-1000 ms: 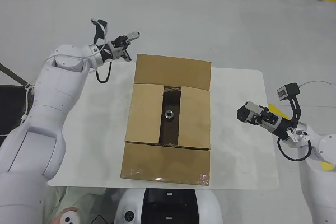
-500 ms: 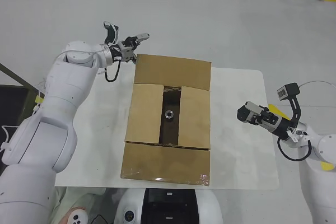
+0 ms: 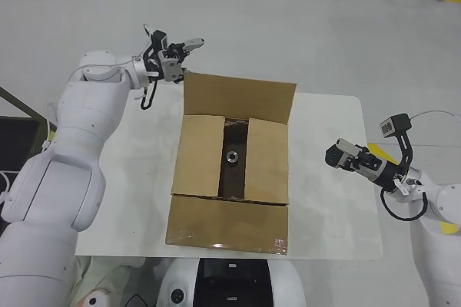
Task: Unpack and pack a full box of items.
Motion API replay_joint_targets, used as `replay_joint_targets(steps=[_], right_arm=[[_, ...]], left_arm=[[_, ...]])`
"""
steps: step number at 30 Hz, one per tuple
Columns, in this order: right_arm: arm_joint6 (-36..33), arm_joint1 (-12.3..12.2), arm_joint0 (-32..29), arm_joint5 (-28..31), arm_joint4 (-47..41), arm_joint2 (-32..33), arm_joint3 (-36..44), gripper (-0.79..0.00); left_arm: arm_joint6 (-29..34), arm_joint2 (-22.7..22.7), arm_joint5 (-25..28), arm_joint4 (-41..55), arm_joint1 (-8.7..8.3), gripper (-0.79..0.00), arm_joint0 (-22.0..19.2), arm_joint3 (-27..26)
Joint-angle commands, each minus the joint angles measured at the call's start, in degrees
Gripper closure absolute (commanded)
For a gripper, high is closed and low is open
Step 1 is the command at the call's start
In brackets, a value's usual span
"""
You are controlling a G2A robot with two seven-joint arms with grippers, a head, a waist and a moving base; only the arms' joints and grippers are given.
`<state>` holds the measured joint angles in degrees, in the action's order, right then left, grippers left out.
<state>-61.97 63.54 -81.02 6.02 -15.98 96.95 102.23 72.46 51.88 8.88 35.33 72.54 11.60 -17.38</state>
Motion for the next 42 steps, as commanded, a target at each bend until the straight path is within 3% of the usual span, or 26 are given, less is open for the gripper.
replay_joint_targets(steps=[1, 10, 16, 31, 42], right_arm=[[0.0, 0.0, 0.0, 0.0, 0.0, 0.0, 0.0, -0.785], [0.0, 0.0, 0.0, 0.0, 0.0, 0.0, 0.0, -0.785], [0.0, 0.0, 0.0, 0.0, 0.0, 0.0, 0.0, -0.785], [0.0, 0.0, 0.0, 0.0, 0.0, 0.0, 0.0, -0.785], [0.0, 0.0, 0.0, 0.0, 0.0, 0.0, 0.0, -0.785]], left_arm=[[2.5, 0.7, 0.4, 0.7, -0.25, -0.785, -0.2, 0.0], [15.1, 3.2, -0.3, 3.0, -1.70, -0.785, 0.2, -1.9], [15.5, 2.0, -3.1, 3.5, -3.01, -0.785, 3.4, -9.6], [15.5, -3.2, -3.9, 8.0, -11.05, -0.785, 10.5, -27.5], [15.5, -10.2, -1.9, 9.3, -16.01, -0.785, 11.6, -32.3]])
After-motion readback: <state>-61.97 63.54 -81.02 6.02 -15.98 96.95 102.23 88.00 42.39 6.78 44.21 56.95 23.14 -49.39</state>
